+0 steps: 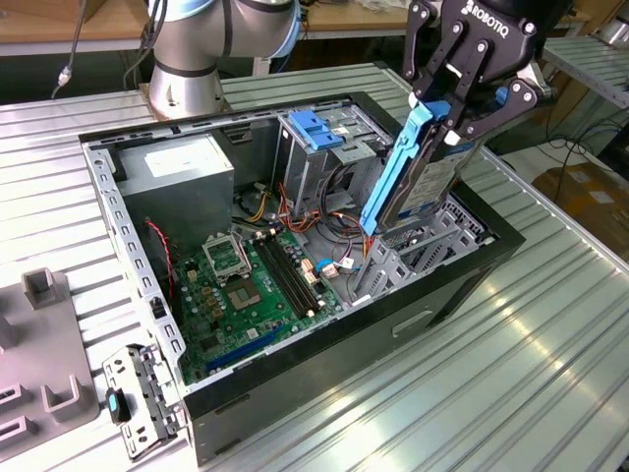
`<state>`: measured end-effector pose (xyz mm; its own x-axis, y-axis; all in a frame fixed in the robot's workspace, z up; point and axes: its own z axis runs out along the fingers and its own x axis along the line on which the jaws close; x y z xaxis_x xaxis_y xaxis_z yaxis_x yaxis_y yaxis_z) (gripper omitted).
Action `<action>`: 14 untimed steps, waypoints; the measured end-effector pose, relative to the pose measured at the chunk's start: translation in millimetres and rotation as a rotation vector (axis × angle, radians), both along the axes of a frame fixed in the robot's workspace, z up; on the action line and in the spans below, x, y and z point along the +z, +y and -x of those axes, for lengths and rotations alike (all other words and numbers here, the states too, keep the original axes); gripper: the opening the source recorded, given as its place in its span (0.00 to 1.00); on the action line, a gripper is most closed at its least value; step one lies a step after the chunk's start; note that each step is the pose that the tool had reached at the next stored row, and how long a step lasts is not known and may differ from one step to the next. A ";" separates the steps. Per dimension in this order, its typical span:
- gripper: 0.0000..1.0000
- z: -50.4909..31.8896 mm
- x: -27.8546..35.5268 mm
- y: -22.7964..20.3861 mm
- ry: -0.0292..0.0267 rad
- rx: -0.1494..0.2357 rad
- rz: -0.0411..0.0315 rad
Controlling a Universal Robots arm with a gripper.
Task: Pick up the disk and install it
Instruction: 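Insert the disk into the insertion slot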
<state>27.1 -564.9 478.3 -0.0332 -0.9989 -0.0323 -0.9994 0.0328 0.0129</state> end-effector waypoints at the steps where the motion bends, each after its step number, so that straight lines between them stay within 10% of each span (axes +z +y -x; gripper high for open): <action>1: 0.37 -2.2 -0.7 -0.1 0.0000 0.000 0.0000; 14: 0.37 -24.9 -13.6 -8.8 0.0000 0.000 0.0000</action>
